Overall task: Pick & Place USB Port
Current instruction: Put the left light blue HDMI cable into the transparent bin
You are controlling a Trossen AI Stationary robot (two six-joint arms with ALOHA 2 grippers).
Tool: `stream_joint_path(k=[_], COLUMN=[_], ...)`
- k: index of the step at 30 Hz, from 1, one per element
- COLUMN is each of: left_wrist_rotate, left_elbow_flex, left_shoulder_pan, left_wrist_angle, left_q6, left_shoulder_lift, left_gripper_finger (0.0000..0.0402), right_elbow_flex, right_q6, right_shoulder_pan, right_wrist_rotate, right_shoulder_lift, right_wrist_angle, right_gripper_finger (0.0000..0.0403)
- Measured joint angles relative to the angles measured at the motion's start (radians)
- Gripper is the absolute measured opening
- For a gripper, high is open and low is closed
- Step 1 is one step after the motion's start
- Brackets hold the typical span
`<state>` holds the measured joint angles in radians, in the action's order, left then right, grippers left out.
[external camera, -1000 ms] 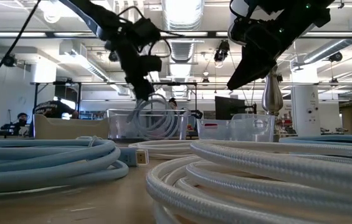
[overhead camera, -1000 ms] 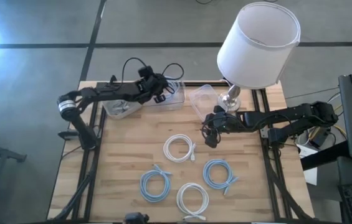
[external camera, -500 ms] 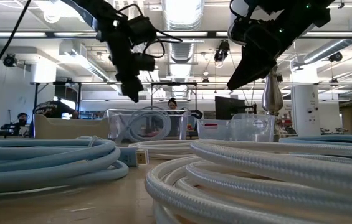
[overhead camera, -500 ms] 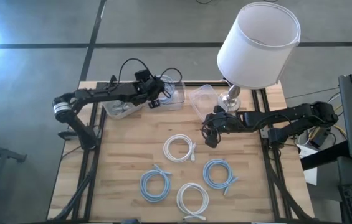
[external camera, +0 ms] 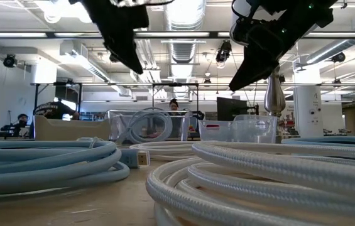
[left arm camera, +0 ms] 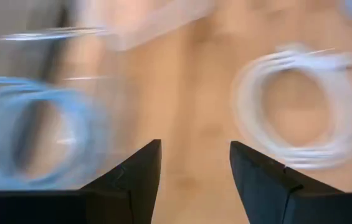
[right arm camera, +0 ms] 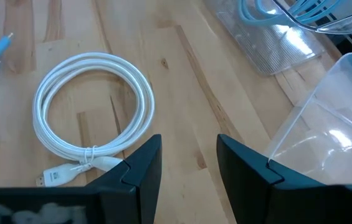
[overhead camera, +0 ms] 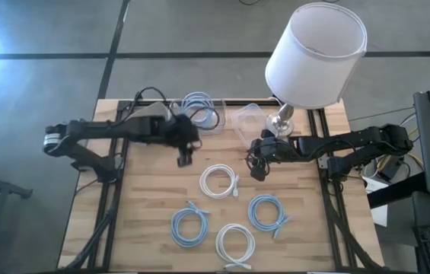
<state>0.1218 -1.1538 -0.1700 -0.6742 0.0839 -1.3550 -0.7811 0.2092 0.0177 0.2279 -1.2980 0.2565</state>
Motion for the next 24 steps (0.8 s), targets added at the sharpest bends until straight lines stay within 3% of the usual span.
stream_joint_path(k=[4,11,24], left_wrist_rotate=[-0.111,-0.114,-0.15], left_elbow_flex=[0.04,0.164,0.363], left_shoulder_pan=[0.089,0.274,0.465], left_wrist_angle=[0.01,0.135,0.61], left_q6=[-0.097,-0.097,-0.19], left_shoulder_lift=[0.029,0.009,-0.137], left_gripper_finger=[0.0187,0.0181,0.0181], right_elbow_flex=[0.002,0.002,0.003], right_q6=[-0.003,-0.002,-0.006], right_shoulder_pan=[0.0,0.0,0.0], right_wrist_rotate=[0.0,0.0,0.0], right_shoulder_lift=[0.0,0.0,0.0], right_wrist_angle=[0.0,0.0,-0.001], right_gripper_finger=[0.015,0.015,0.015])
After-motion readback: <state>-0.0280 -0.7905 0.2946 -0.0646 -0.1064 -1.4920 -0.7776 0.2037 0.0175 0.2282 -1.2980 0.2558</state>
